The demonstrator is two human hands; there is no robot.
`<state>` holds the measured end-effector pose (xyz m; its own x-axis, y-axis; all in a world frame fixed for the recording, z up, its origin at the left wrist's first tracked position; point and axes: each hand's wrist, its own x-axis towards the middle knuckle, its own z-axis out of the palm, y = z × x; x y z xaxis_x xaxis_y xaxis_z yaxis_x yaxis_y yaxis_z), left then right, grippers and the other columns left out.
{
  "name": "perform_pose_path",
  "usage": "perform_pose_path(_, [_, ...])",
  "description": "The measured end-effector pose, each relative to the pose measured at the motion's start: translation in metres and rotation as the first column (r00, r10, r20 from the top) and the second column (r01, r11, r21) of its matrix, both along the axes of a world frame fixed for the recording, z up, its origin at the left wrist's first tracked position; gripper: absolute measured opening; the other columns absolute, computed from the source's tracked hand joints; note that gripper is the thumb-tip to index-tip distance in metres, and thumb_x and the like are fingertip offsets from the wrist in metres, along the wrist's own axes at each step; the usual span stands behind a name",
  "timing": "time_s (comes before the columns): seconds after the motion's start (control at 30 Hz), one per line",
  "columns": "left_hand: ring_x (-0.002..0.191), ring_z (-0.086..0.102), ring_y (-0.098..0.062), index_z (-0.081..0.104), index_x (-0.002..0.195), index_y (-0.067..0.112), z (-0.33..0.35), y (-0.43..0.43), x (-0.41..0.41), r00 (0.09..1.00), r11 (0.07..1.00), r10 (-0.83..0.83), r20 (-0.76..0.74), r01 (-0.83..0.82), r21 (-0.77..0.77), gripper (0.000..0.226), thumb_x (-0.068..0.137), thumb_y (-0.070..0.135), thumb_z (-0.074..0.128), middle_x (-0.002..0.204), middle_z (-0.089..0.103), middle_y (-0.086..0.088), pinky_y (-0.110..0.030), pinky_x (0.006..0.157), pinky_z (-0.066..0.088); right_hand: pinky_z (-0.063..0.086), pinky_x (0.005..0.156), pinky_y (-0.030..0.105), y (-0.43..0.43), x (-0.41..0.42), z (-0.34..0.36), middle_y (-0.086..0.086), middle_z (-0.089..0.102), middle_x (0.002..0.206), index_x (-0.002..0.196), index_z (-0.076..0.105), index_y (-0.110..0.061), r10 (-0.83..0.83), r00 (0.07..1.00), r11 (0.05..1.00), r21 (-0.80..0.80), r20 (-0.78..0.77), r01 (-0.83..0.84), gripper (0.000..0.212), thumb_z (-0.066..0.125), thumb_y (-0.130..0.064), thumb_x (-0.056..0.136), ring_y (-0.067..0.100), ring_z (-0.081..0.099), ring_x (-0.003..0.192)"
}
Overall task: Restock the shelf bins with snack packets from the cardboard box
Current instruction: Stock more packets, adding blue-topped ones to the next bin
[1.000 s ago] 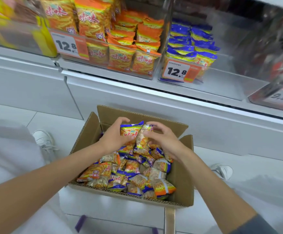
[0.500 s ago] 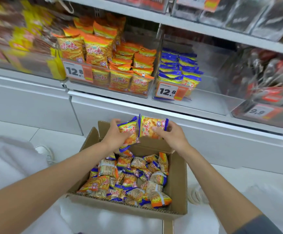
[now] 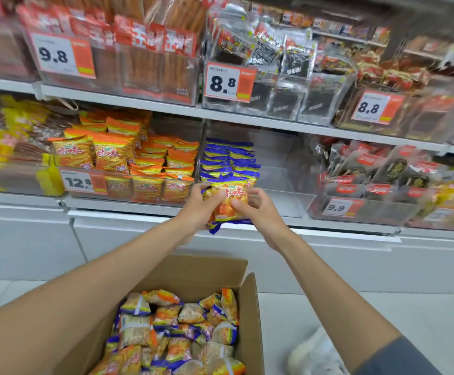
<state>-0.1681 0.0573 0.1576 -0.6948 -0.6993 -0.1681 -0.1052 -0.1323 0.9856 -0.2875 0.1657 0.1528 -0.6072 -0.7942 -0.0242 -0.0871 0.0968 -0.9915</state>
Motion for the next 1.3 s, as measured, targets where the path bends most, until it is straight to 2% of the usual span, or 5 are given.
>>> perform_pose_path(0.17, [0.084,0.065,-0.008,0.041,0.128,0.027,0.036,-0.018,-0.053,0.991,0.955,-0.126,0.055,0.136,-0.265,0.044,0.091,0.040,0.063,0.103,0.061,0.004,-0.017,0.064,0.055,0.055,0.069,0.027,-0.006,-0.060,0.035,0.010,0.065,0.104,0.144,0.029,-0.037,0.024,0.999,0.993,-0.113,-0.048,-0.030,0.083,0.065,0.009,0.085,0.019,0.065,0.085])
perform_pose_path(0.37, [0.064,0.051,-0.010,0.052,0.106,0.015,0.054,-0.066,-0.135,0.997,0.854,-0.074,-0.019,0.053,-0.517,0.016,0.093,0.010,0.061,0.083,0.057,0.000,-0.017,0.051,0.043,0.054,0.064,0.025,-0.011,-0.146,0.033,0.010,0.062,0.101,0.117,0.049,-0.015,-0.290,0.924,0.957,-0.101,-0.248,0.273,0.046,0.071,0.004,0.081,0.016,0.061,0.080])
perform_pose_path(0.5, [0.067,0.052,-0.014,0.055,0.116,0.010,0.044,-0.083,-0.166,0.957,0.787,-0.229,0.177,0.289,-0.545,0.027,0.090,0.008,0.065,0.092,0.060,-0.005,-0.015,0.052,0.041,0.051,0.065,0.025,-0.015,-0.186,0.018,0.002,0.060,0.088,0.109,0.047,-0.015,-0.324,0.900,0.945,-0.062,-0.291,0.321,0.044,0.073,0.005,0.079,0.013,0.057,0.074])
perform_pose_path(0.8, [0.112,0.047,-0.017,0.071,0.111,0.031,0.008,-0.104,-0.174,0.660,0.184,-0.028,0.750,0.741,-0.645,0.030,0.082,0.035,0.073,0.109,0.060,0.009,-0.035,0.085,0.029,0.052,0.068,0.026,-0.017,-0.199,0.003,0.000,0.061,0.087,0.109,0.049,-0.013,-0.274,0.911,0.961,-0.051,-0.307,0.272,0.044,0.074,0.006,0.077,0.009,0.057,0.071])
perform_pose_path(1.3, [0.113,0.054,-0.014,0.059,0.116,0.032,0.000,-0.117,-0.170,0.704,0.347,-0.125,0.699,0.692,-0.634,0.052,0.080,0.070,0.057,0.117,0.060,0.013,-0.043,0.101,0.041,0.047,0.062,0.021,-0.024,-0.198,-0.006,-0.002,0.063,0.089,0.106,0.054,-0.015,-0.231,0.902,0.964,0.039,-0.364,0.262,0.040,0.076,-0.001,0.077,0.010,0.059,0.074])
